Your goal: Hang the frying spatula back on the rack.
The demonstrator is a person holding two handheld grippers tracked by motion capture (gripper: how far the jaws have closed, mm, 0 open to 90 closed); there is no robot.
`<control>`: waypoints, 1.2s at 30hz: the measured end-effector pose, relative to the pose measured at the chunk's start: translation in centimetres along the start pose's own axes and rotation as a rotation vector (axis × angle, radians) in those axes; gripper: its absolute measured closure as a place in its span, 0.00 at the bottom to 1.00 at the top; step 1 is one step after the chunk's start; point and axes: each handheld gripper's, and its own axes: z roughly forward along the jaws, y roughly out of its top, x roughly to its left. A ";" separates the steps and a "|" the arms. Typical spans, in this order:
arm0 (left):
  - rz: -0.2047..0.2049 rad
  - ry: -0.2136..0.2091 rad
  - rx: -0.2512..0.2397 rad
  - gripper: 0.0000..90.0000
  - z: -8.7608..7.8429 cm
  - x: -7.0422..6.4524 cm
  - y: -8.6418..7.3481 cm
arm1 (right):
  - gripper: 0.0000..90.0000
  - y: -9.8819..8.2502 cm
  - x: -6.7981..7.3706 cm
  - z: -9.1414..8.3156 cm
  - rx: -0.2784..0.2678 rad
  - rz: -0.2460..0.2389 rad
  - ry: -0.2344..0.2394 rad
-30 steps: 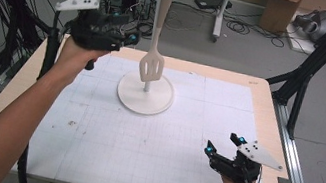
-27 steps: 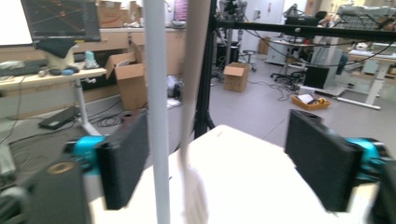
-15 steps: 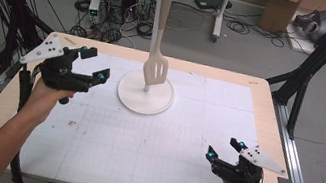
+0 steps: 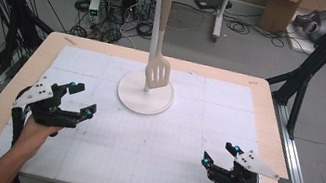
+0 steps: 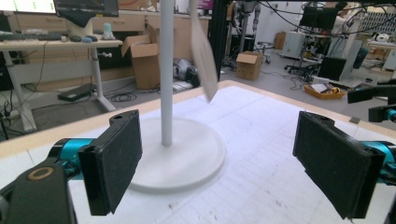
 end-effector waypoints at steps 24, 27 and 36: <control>-0.050 0.036 0.004 0.20 -1.7 0.1 -2.3 | 0.20 -0.6 -0.1 -1.0 -0.013 0.015 -0.037; -0.052 0.035 0.007 0.20 -1.6 0.2 -2.3 | 0.20 -0.6 -0.2 -1.0 -0.014 0.016 -0.036; -0.053 0.037 0.014 0.20 -1.5 0.2 -2.4 | 0.20 -0.6 -0.4 -1.0 -0.019 0.022 -0.042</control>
